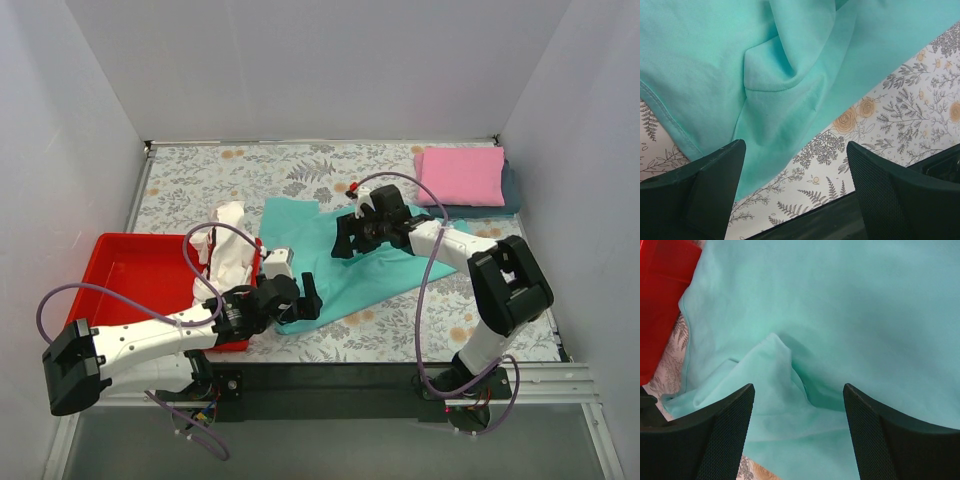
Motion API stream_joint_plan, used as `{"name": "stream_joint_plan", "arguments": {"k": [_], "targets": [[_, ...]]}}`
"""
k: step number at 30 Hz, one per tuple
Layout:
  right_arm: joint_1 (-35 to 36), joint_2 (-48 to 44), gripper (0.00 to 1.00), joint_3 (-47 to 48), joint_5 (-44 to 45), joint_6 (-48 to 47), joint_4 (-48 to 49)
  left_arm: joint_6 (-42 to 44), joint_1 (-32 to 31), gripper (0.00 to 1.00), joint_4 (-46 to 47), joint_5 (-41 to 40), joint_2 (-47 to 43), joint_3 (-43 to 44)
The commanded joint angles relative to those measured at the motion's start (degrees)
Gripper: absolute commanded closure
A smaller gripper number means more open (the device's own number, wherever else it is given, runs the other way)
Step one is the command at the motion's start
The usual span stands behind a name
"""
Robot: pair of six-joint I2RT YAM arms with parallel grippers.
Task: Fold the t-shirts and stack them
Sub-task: Fold the tshirt
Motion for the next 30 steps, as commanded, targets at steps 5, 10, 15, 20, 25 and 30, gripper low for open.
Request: {"name": "stream_joint_plan", "arguments": {"k": [5,10,15,20,25,30], "targets": [[2.2,7.1,0.40,5.8,-7.3,0.6,3.0,1.6,1.5,0.23,1.1,-2.9,-2.7,-1.2],[2.5,6.7,0.75,4.7,-9.6,-0.7,2.0,3.0,4.0,0.22,1.4,-2.8,-4.4,-1.9],[2.5,1.6,0.99,0.0,-8.0,-2.5,0.6,5.5,6.3,0.21,4.2,-1.9,-4.6,-2.3],[2.5,-3.3,0.99,-4.3,-5.7,-3.7,-2.0,8.5,9.4,0.21,8.8,1.4,-1.7,-2.5],[2.5,-8.2,0.99,-7.7,-2.9,-4.7,-3.4,10.7,12.7,0.21,15.8,5.8,2.1,-3.5],[2.5,-7.5,0.99,-7.7,-2.2,-4.8,-5.2,11.8,15.0,0.21,22.2,9.5,9.1,-2.9]]}}
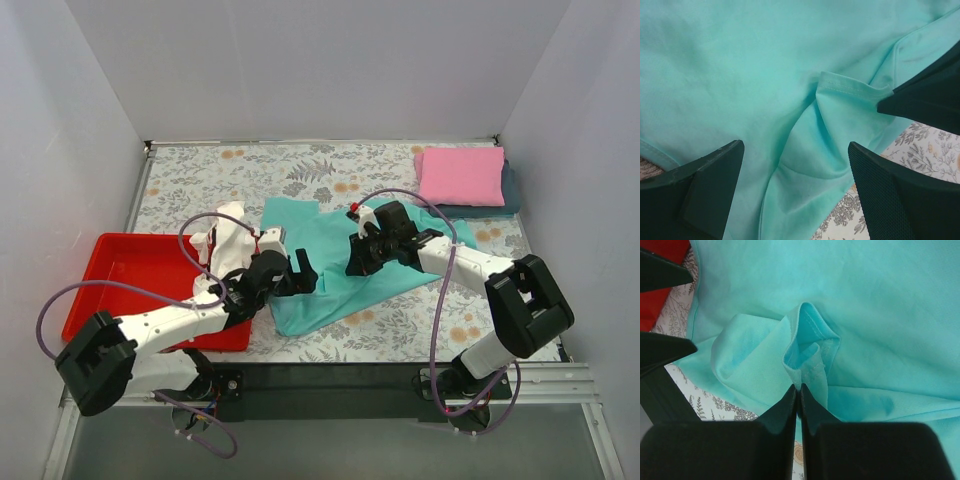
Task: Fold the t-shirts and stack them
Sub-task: Fold the tshirt
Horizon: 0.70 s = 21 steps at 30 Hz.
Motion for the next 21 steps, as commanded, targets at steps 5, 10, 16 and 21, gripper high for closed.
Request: {"name": "stream_joint_plan", "arguments": {"k": [5,10,16,21], "targets": [[0.1,-1.6,0.99,-2.4,3.3,-1.3,-2.9,2.4,1.8,0.22,9.9,3.7,8.6,1.2],[0.1,-3.6,0.99,-4.0,4.3,-1.4,-3.5,1.6,2.4,0.25,13.5,5.3,11.5,1.3],[0.1,-3.3,0.99,-4.3,3.8,-1.3,-3.5,0.7,2.9,0.31,18.6,8.2,13.6,1.0],[0.1,-3.7,0.99,-4.5,4.0,-1.4,-3.5,0.1,3.0,0.41,20.9,11.8,17.6,2.2]]}}
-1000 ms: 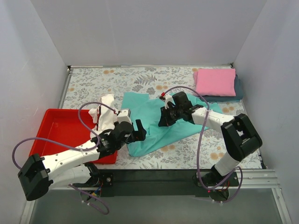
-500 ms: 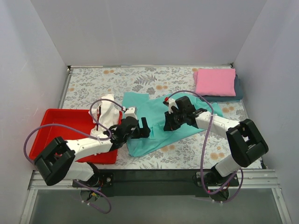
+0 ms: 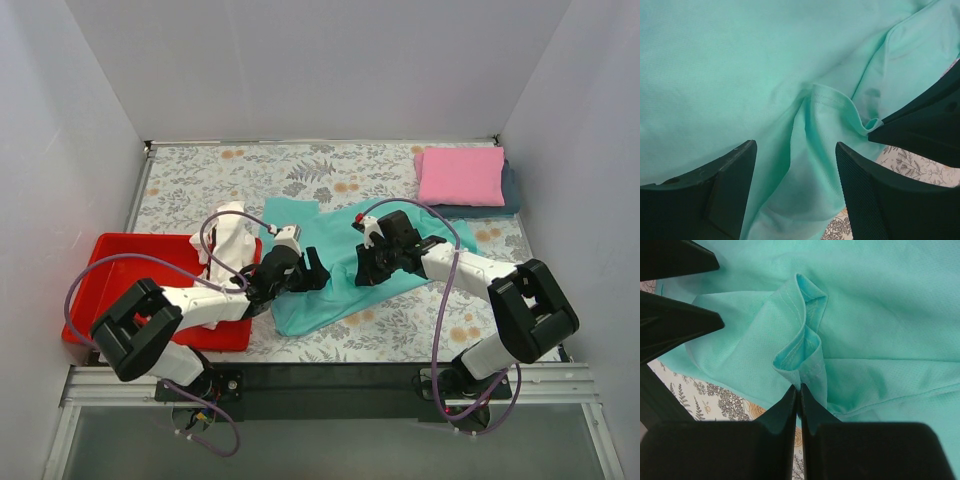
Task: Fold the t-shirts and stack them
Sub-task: Fold the tshirt
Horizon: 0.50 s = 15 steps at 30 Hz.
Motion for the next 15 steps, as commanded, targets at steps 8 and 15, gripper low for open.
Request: {"name": "stream_joint_plan", "arguments": {"k": [8,15], "targets": [[0.1,-2.8,0.99,-1.3,0.8,-0.9,-0.1,-0.7,0.4,0.64,5.0,4.9,4.2,2.3],[0.1,-3.0,0.99,-1.5,1.0,-0.8,-0.1,-0.7,0.4,0.89,6.9,6.1,5.4,2.2]]}}
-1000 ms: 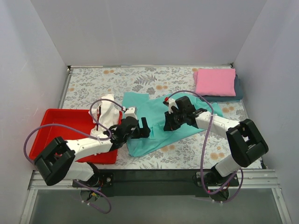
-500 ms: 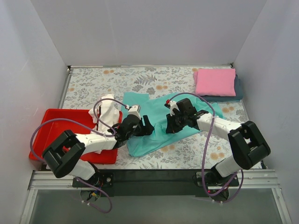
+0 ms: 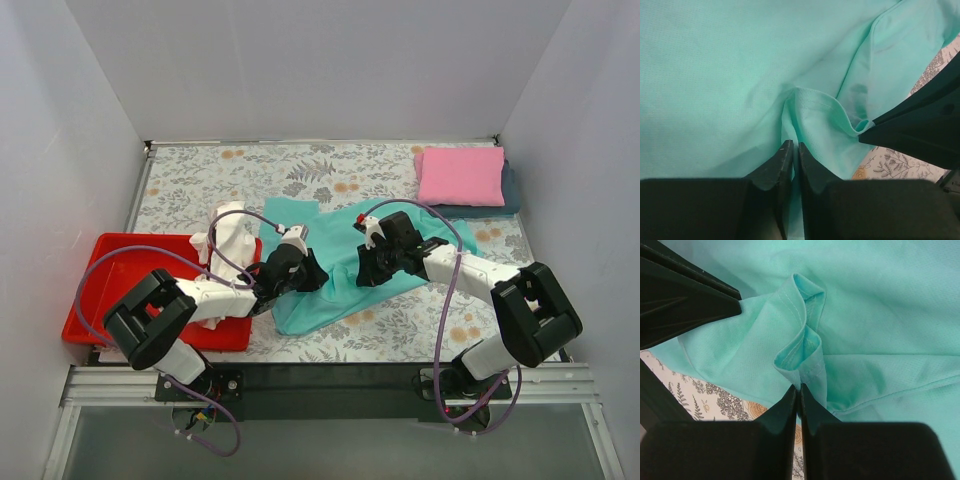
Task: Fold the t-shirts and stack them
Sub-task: Fold the tshirt
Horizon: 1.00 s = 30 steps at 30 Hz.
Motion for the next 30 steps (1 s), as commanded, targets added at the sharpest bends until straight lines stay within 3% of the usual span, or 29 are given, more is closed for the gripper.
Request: {"name": "stream_joint_plan", "arguments": {"k": [1,5,7,14,20,30], "targets": [[0.1,-1.7,0.99,-0.6,0.5,-0.8,0.0,0.2,0.3,0.91,2.2,1.3,-0.1,0.6],[0.1,-1.8,0.99,-0.6,0.4,-0.8,0.0,-0.1,0.3,0.91,1.5,2.0,0.6,1.0],[0.1,-1.7,0.99,-0.7,0.4,-0.8,0.0,-0.1,0.3,1.00,1.5,2.2,0.7,0.9],[0.1,-1.3,0.99,0.6,1.0,-0.3,0.0,-0.8,0.3,1.00,1.6,-8.2,-10.0,-5.9],[0.1,0.8,0.99,3.6,0.3,-0.5,0.0,1.9,0.3,1.00,3.3,-11.5,-17.5,-10.1],[0.7,7.8,0.99,12.8,0.6,-1.2,0.1,3.8,0.3,1.00,0.0,-15.6,-17.7,-11.0]]}}
